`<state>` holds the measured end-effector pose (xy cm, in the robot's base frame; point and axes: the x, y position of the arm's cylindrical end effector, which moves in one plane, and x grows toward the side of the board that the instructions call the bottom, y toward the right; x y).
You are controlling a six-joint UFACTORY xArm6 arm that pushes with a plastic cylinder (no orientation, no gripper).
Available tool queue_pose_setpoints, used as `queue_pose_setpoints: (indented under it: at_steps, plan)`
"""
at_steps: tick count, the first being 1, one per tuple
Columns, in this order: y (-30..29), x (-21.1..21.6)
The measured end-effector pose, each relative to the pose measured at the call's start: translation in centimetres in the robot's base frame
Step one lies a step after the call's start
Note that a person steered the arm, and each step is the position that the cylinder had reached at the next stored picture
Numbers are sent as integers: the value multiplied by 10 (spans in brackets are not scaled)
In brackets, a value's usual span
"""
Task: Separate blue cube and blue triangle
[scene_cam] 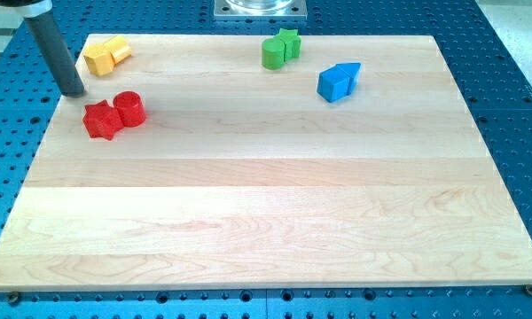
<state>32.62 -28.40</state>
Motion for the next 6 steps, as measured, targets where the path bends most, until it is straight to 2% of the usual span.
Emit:
queue_pose_setpoints:
  at_steps: [1, 2, 3, 4, 5, 6]
  plan:
    - [0, 0]
    - [40, 19]
    - [91, 9]
    - [131, -19]
    - [258, -21]
    - [348, -35]
